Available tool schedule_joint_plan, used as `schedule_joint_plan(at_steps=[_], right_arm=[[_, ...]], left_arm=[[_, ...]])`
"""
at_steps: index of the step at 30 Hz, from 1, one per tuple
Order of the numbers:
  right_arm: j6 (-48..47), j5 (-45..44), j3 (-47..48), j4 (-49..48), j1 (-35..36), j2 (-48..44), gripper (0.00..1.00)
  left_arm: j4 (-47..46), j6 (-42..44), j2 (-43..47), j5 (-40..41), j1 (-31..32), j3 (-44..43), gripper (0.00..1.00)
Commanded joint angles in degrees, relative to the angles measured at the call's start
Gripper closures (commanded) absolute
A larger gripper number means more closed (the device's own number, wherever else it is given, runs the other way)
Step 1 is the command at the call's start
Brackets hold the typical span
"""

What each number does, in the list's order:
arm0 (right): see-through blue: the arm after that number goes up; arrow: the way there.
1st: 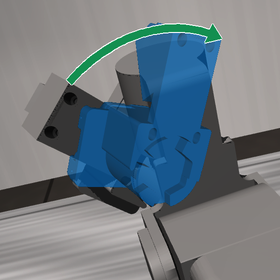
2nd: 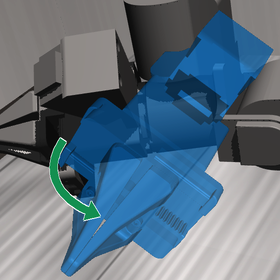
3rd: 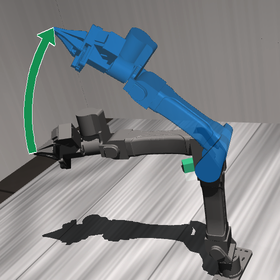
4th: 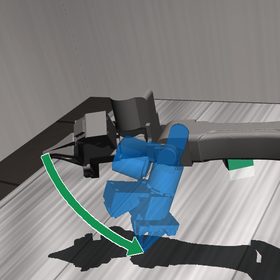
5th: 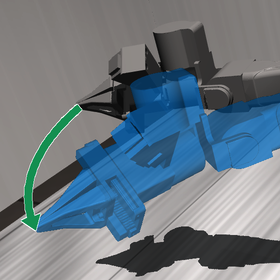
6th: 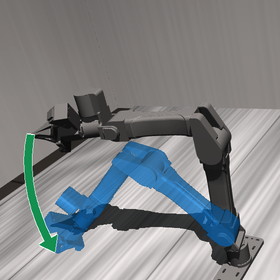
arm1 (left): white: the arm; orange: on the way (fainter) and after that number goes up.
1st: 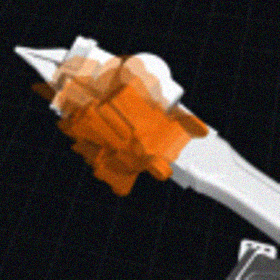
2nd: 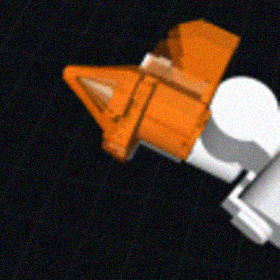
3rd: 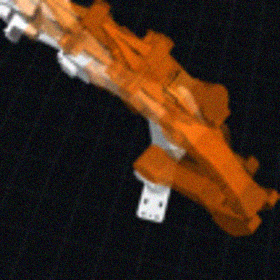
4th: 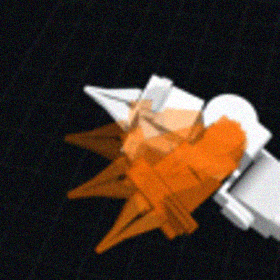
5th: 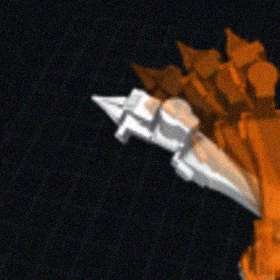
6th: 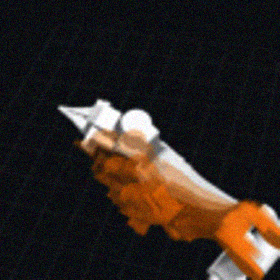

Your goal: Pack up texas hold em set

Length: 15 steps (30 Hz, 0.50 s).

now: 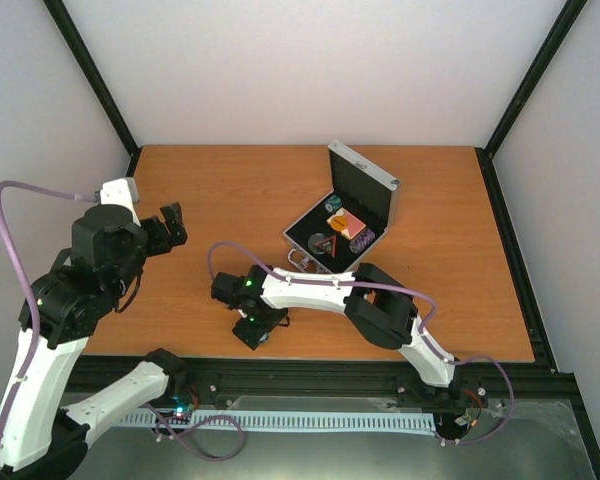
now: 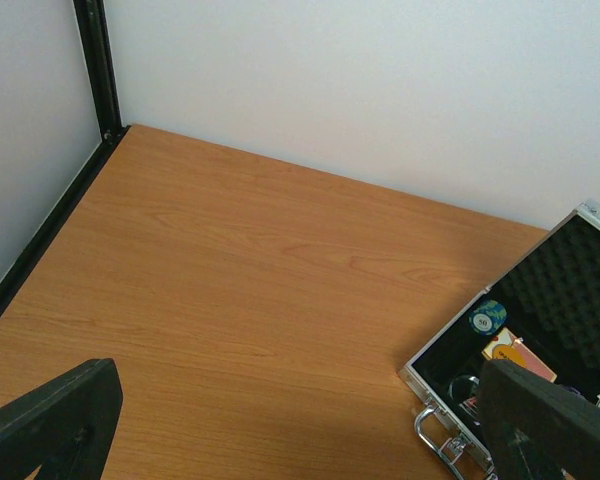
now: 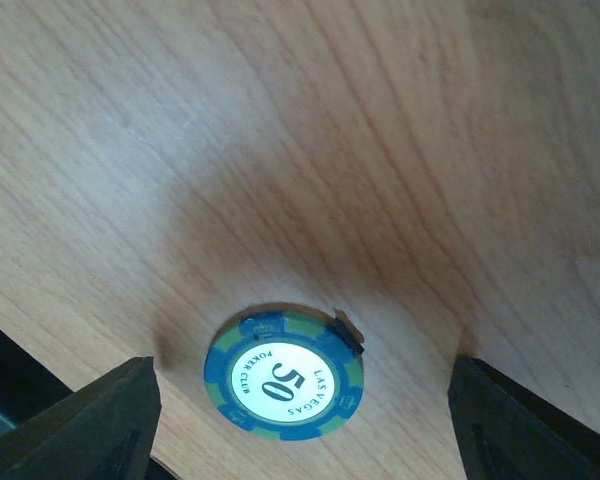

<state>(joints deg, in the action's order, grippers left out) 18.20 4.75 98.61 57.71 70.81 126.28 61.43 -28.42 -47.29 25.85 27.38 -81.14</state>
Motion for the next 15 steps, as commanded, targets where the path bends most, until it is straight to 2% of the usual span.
schedule_joint_plan(at_steps=[1,3,6,15], right_arm=[[1.0,0.0,0.4,-1.1,0.5,1.6,0.21],[1.2,-0.1,0.2,-1.0,0.4,1.8,0.28],[1.4,-0.2,-0.1,-0.6,0.5,1.6,0.53],[2.2,-1.7,-3.6,-0.8,0.6,-0.5,0.73]], left_arm=[[1.3,1.3,0.7,0.2,-0.2,-1.8,0.00],[1.3,1.3,0.7,0.3,-0.2,-1.7,0.00],[1.4,1.1,0.8,0.3,-0.2,-1.7,0.00],[1.4,0.3,1.4,0.1,-0.3,-0.8,0.00]])
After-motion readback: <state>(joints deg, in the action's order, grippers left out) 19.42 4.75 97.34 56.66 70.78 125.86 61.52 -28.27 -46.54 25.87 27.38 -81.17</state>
